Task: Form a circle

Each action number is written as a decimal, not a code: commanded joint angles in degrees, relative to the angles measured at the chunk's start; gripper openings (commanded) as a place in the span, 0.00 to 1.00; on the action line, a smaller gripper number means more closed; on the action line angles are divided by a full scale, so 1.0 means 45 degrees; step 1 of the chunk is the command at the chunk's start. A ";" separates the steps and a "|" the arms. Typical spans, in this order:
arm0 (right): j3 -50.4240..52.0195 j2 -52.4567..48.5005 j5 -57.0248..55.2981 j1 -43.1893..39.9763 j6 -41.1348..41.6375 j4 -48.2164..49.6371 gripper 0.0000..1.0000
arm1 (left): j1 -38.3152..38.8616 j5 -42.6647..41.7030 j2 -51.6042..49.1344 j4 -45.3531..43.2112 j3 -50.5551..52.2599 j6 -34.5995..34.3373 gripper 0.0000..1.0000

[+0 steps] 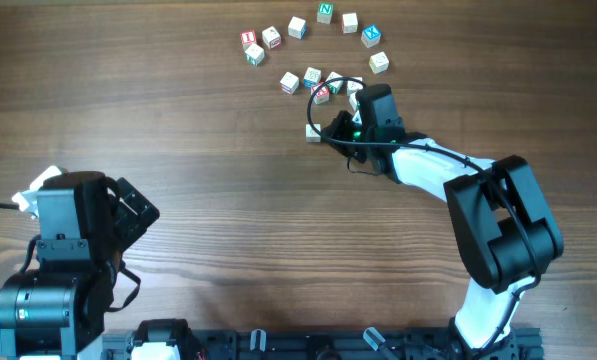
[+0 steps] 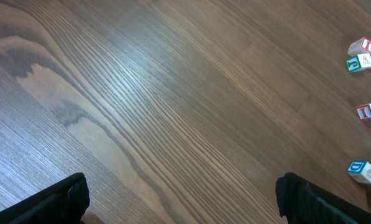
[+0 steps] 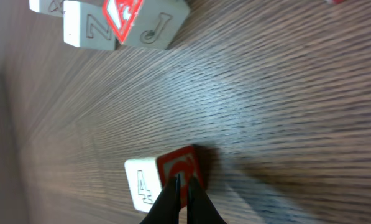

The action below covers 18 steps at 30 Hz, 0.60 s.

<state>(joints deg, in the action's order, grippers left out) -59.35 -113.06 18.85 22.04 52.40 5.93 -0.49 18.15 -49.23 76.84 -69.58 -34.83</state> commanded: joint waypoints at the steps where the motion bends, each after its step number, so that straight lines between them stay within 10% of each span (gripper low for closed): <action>1: 0.0063 -0.0214 0.0500 0.0068 -0.0325 0.0146 0.06 | -0.0073 0.0165 -0.0010 -0.0068 0.0058 -0.0131 1.00; 18: 0.0063 -0.0214 -0.0277 0.0068 -0.0296 0.0107 0.05 | -0.0073 0.0165 -0.0010 -0.0068 0.0053 -0.0131 1.00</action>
<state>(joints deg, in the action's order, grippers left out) -59.35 -113.06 18.81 22.04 52.21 5.74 -0.49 18.15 -49.23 76.75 -69.58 -34.83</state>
